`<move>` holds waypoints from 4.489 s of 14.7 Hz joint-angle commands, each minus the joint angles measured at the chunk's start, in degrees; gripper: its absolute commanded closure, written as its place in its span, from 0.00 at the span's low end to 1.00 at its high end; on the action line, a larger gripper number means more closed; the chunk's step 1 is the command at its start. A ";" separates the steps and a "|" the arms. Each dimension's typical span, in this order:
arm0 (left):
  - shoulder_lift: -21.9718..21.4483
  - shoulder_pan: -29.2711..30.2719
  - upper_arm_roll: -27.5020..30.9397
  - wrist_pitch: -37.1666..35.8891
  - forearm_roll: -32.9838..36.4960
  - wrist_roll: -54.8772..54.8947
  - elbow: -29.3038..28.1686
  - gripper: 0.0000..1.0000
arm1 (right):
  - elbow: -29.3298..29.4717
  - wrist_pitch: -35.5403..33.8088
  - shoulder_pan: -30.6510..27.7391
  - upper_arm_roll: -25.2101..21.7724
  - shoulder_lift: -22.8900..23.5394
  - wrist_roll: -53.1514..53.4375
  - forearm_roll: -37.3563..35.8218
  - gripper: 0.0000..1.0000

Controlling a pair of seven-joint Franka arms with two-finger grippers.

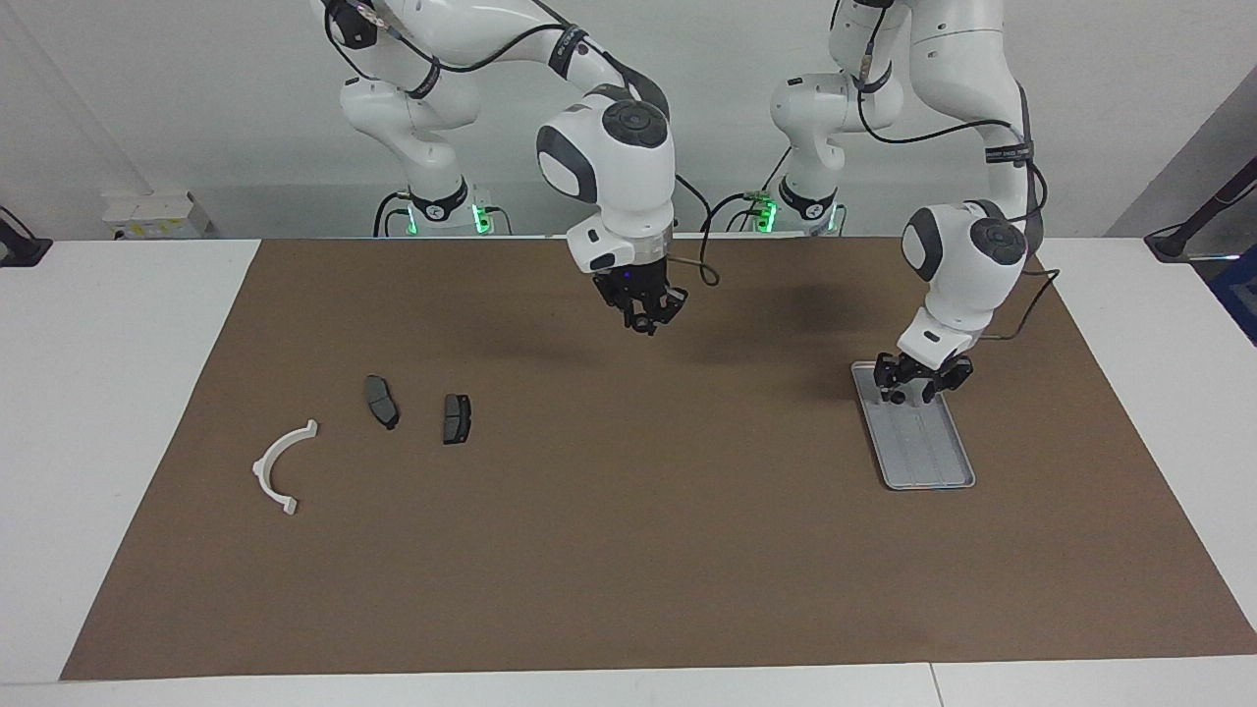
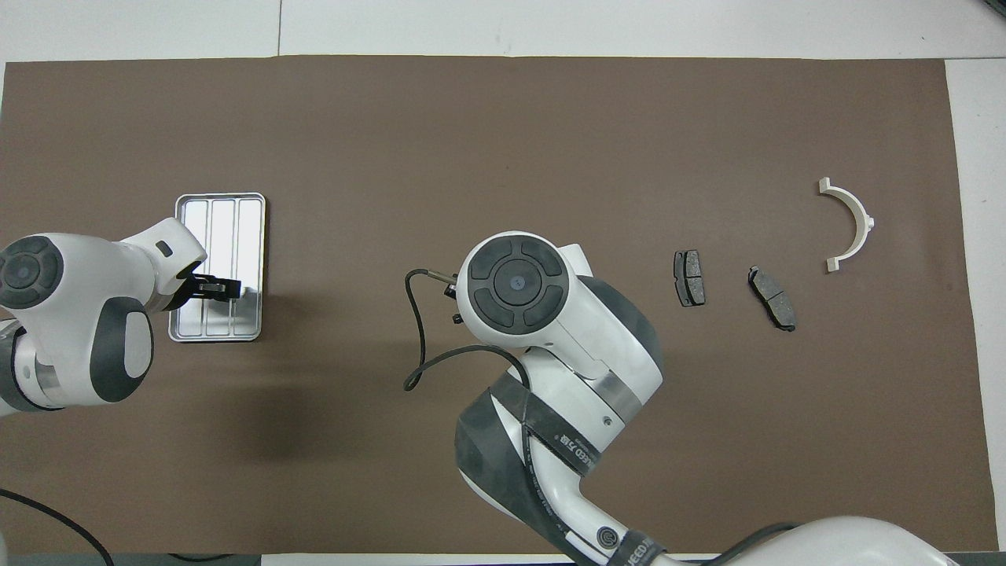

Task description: Pick bearing gear from pile to tray

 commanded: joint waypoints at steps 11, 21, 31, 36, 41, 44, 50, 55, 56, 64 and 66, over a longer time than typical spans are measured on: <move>0.10 -0.70 0.22 1.09 -0.05 -0.30 0.88 0.28 | -0.71 10.00 2.51 0.24 12.25 14.59 -18.83 1.00; 0.19 -0.79 0.31 1.27 -0.05 -1.53 1.06 0.28 | -1.59 12.55 2.34 -0.02 14.89 15.55 -22.08 1.00; 0.28 -0.79 0.31 1.35 -0.05 -1.62 1.15 0.29 | -2.56 14.22 1.72 -0.02 15.06 15.55 -22.52 1.00; 0.72 -0.79 0.31 2.15 -0.05 -1.70 1.15 0.29 | -2.38 13.61 1.55 -0.11 14.98 15.55 -22.52 0.00; 0.98 -0.79 0.22 2.15 -0.05 -1.70 1.15 0.29 | -0.63 12.11 1.37 -0.20 14.80 14.94 -22.87 0.00; 0.98 -0.79 0.31 2.23 -0.05 -1.70 1.15 0.29 | 3.32 7.55 0.15 -0.02 14.80 12.40 -22.70 0.00; 1.16 -6.48 0.22 1.36 -0.05 -11.25 2.72 0.26 | 4.12 1.05 -5.73 0.51 9.01 -2.86 -19.73 0.00; 4.75 -17.46 0.31 -17.84 0.65 -26.28 18.24 0.05 | 4.12 -2.47 -15.04 0.42 3.21 -25.70 -10.94 0.00; 5.11 -19.66 0.31 -20.15 0.74 -29.71 20.55 0.00 | 4.04 -3.18 -16.98 0.42 2.07 -30.37 -8.92 0.00; 6.17 -35.49 0.13 -19.39 3.64 -49.95 23.56 0.00 | 4.12 -8.98 -28.15 0.33 -3.48 -53.77 -2.40 0.00; 8.00 -39.00 0.05 -19.04 3.55 -53.89 23.82 0.00 | 4.12 -9.69 -29.91 0.33 -4.01 -57.38 -2.31 0.00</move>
